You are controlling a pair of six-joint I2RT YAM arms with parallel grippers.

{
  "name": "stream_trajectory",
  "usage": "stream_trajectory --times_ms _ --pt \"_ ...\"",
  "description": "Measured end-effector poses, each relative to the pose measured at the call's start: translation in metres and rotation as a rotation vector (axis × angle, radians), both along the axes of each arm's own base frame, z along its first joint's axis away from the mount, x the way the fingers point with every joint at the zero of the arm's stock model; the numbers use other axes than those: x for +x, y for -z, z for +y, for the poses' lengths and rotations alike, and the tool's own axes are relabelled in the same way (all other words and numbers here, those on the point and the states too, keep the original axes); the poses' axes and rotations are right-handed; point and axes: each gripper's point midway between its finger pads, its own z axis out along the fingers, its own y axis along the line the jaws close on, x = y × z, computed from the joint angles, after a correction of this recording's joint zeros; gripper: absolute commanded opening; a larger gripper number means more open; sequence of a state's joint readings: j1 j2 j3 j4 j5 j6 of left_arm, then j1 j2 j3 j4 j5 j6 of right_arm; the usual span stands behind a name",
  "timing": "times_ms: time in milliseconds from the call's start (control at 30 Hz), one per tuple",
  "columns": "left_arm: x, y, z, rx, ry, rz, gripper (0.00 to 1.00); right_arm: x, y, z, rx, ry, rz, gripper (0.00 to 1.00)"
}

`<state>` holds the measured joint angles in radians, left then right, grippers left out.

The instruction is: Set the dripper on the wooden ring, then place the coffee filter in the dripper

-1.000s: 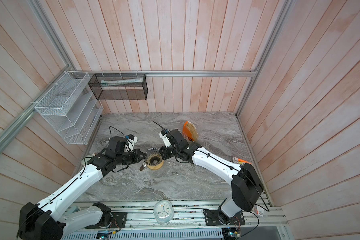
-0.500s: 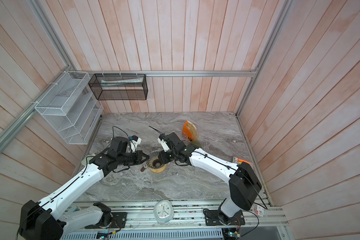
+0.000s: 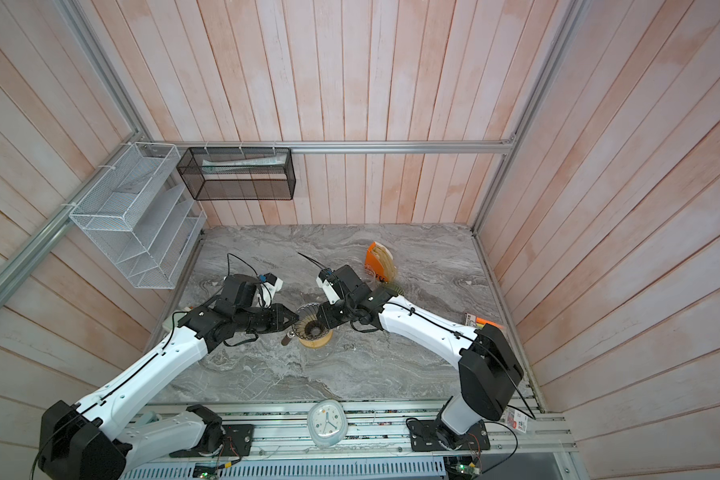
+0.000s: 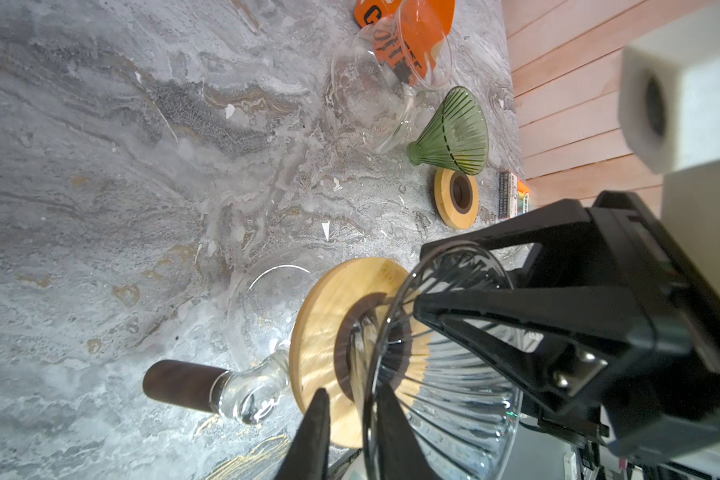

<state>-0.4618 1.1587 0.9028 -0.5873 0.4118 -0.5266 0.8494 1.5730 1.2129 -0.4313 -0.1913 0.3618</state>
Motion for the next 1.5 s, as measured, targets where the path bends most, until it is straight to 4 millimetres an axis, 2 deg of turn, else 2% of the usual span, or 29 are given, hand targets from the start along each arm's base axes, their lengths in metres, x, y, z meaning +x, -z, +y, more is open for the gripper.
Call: stream_trajectory --times_ms 333,700,967,1033,1133,1200,1367,1500 --pt "-0.001 -0.001 0.007 0.038 -0.023 0.016 0.25 -0.002 -0.013 -0.010 0.002 0.013 -0.008 0.42" --pt "-0.002 -0.003 0.010 0.051 -0.034 0.015 0.36 -0.003 -0.047 -0.019 0.058 0.032 -0.063 0.44" --pt "0.004 -0.027 0.006 0.018 -0.030 -0.038 0.36 0.009 -0.066 -0.035 0.094 0.079 -0.098 0.44" --pt "0.006 -0.033 0.005 0.010 -0.030 -0.052 0.36 0.018 -0.073 -0.046 0.108 0.112 -0.110 0.44" --pt "0.007 -0.040 0.004 0.002 -0.029 -0.065 0.36 0.039 -0.084 -0.073 0.137 0.189 -0.142 0.40" --pt "0.008 -0.045 0.003 -0.003 -0.029 -0.075 0.36 0.057 -0.086 -0.100 0.148 0.260 -0.169 0.37" --pt "0.012 -0.064 0.002 -0.016 -0.024 -0.113 0.35 0.095 -0.070 -0.161 0.141 0.407 -0.192 0.22" --pt "0.015 -0.072 0.001 -0.014 -0.023 -0.136 0.34 0.123 -0.056 -0.197 0.148 0.490 -0.188 0.18"
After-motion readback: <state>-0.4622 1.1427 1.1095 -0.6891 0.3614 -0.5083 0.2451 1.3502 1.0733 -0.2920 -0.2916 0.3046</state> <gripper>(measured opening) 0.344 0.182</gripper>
